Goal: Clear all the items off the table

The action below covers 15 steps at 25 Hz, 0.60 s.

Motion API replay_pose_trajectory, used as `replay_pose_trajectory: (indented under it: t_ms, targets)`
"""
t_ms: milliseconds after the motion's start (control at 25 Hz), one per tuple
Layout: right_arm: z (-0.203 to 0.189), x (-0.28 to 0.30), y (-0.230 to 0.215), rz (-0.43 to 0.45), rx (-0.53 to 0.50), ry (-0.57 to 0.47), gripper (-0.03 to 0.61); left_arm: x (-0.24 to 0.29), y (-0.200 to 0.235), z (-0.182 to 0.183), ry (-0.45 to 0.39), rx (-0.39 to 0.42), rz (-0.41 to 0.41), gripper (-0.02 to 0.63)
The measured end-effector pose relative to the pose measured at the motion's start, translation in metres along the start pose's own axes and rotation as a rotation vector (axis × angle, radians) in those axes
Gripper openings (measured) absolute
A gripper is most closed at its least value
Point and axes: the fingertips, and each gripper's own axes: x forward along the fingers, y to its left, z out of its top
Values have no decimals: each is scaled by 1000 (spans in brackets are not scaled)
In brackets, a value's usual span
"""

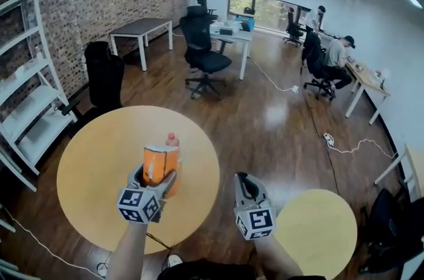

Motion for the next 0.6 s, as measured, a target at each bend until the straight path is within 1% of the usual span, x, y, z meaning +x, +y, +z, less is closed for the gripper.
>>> replay_pose_trajectory:
  t_ms: [120,240,320,480,600]
  targets:
    - [7,43,69,124,26,-20,5,-48,72,-1,-15,-37,124,416]
    - [7,75,126,207,17,-14,5,-87,122,-1,-22,-48,199,416]
    - [7,93,158,246,28,-10,5,-110,151,-2,-20,-48,242,416]
    - [7,117,215,321,90,-8,5,-158,203,-10,0,-40,342,416]
    - [-4,130,256,390,91,31,5,-195,233,-24,18,-66,424,416]
